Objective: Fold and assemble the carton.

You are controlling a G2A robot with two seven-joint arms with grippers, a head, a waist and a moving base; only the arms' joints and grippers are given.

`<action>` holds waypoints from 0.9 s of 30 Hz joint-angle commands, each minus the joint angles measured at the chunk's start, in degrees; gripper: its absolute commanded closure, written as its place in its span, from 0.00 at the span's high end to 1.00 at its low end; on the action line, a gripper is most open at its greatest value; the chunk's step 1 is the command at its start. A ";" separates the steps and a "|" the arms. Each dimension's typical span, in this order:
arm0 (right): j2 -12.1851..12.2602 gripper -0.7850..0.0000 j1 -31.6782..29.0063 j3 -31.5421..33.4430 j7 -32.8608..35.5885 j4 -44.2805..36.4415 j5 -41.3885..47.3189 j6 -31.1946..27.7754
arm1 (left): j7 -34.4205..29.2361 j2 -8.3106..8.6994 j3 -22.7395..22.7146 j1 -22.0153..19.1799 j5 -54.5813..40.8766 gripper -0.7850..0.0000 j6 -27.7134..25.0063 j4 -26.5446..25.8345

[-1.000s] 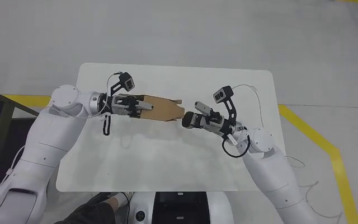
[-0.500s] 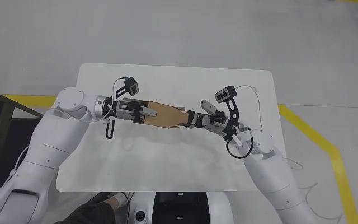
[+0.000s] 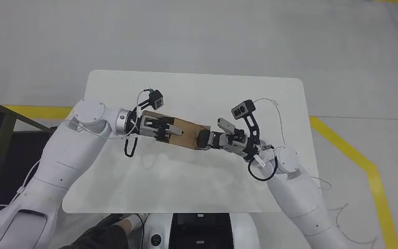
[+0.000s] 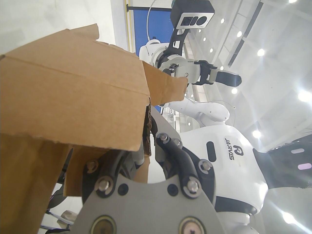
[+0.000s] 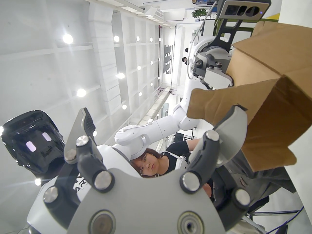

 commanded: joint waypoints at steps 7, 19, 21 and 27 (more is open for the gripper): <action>-0.20 1.00 0.23 -0.77 -1.04 0.29 -1.17 -0.36 | -2.00 -0.34 0.32 -0.30 -1.10 0.00 0.41 -0.03; 0.47 1.00 -1.74 3.58 -0.96 -2.88 0.48 -0.85 | -10.22 0.10 -2.73 -3.72 -2.83 0.00 -0.61 7.89; 0.61 1.00 -1.93 4.19 -1.09 -2.85 0.23 -0.05 | -10.22 0.28 -2.17 -4.98 -3.19 0.00 -1.08 8.56; 0.72 1.00 -1.03 4.04 -0.98 -1.76 -1.18 2.41 | -10.22 2.15 2.49 -8.86 -7.96 0.00 -1.02 8.67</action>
